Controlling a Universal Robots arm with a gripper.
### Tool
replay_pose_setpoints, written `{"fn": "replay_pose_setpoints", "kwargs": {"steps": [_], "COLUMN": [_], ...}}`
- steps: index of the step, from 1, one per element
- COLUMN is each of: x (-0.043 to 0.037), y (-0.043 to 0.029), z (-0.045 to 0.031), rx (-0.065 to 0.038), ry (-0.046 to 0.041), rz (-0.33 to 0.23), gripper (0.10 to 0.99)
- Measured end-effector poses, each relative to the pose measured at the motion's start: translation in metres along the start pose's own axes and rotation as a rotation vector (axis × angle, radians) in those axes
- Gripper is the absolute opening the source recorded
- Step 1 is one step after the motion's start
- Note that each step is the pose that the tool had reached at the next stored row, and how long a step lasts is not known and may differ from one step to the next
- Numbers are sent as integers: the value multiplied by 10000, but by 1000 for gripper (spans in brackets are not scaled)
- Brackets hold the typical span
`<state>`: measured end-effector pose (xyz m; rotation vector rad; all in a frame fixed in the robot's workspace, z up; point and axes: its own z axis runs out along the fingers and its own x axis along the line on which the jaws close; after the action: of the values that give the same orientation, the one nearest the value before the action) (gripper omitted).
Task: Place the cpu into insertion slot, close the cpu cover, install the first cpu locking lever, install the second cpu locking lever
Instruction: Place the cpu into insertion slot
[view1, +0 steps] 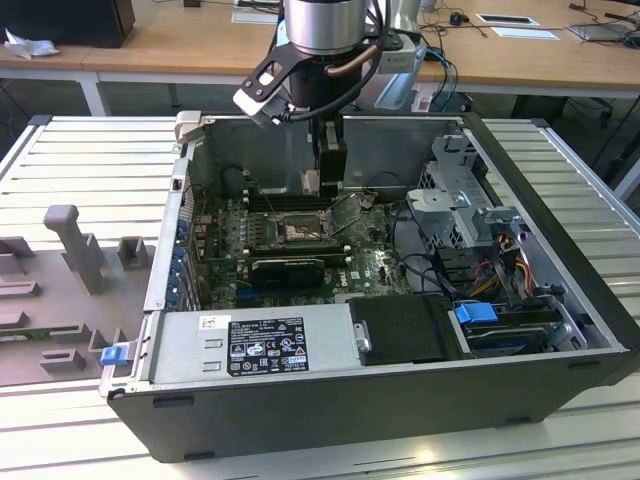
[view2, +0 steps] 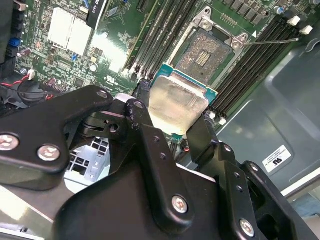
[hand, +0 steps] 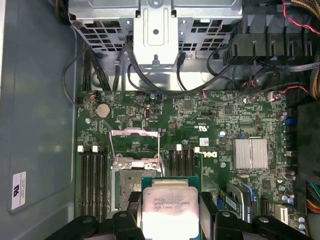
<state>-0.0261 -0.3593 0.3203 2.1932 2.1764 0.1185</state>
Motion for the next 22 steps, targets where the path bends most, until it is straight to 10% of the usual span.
{"fn": "replay_pose_setpoints", "kwargs": {"steps": [22], "x": [-3], "y": [-29], "z": [215], "rx": [-26], "ry": [60], "rz": [6], "gripper": [541]}}
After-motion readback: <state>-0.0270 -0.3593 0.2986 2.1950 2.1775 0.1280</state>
